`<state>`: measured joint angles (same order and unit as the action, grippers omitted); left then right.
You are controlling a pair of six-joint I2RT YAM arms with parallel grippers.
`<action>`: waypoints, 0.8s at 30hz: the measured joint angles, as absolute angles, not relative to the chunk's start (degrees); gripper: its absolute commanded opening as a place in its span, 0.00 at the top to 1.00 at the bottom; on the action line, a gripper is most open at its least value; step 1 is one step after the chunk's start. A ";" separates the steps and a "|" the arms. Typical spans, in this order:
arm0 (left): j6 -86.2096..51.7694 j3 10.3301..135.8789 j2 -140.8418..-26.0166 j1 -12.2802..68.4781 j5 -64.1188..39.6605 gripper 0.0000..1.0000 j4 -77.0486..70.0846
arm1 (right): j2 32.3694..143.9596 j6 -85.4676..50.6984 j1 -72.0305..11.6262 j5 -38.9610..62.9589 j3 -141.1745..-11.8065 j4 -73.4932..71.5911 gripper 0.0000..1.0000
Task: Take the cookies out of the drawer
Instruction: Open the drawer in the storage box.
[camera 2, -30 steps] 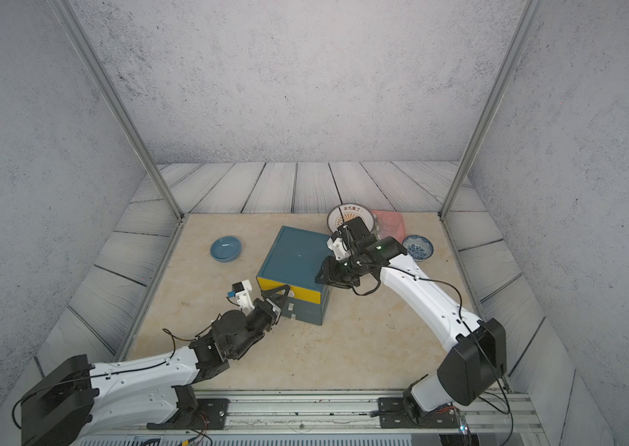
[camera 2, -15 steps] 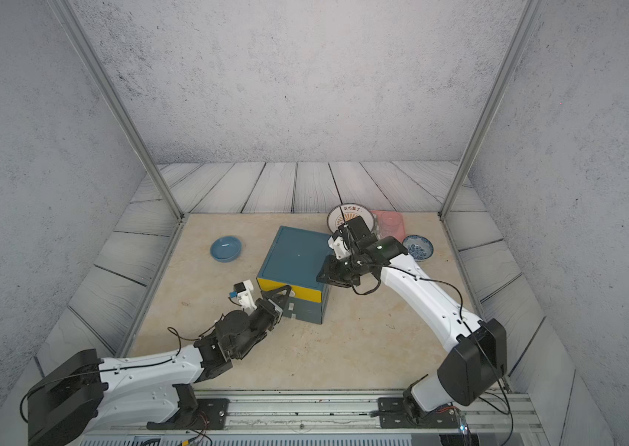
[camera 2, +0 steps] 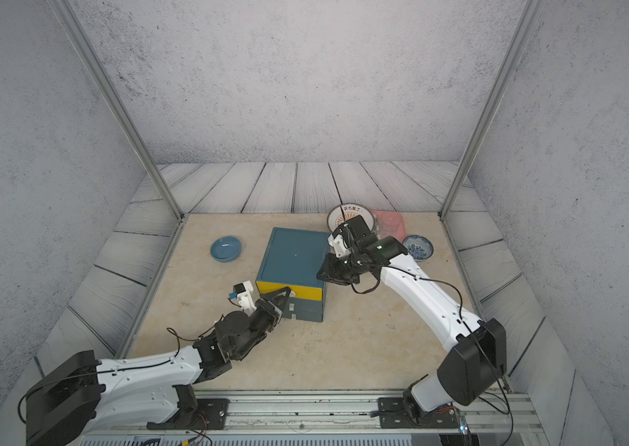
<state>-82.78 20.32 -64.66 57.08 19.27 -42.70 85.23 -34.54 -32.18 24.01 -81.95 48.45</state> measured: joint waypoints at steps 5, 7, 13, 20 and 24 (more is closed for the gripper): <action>-82.85 20.34 -63.46 57.17 18.79 0.62 -40.97 | 85.38 -34.87 -32.18 23.99 -82.02 47.92 0.75; -82.87 20.34 -63.00 57.28 18.61 0.62 -40.34 | 85.60 -35.16 -32.21 24.03 -82.21 47.88 0.75; -83.07 20.27 -60.95 59.64 20.49 0.62 -37.36 | 86.70 -35.29 -32.36 24.03 -83.42 48.31 0.74; -83.88 19.22 -56.71 65.32 25.63 0.62 -33.30 | 86.87 -35.55 -32.86 24.36 -83.50 48.27 0.74; -84.29 18.96 -55.22 68.05 28.42 0.62 -31.75 | 86.89 -35.88 -32.86 24.73 -83.50 48.16 0.74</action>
<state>-84.29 18.96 -55.22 68.05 28.42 -31.75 86.89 -35.88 -32.86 24.73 -83.50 48.16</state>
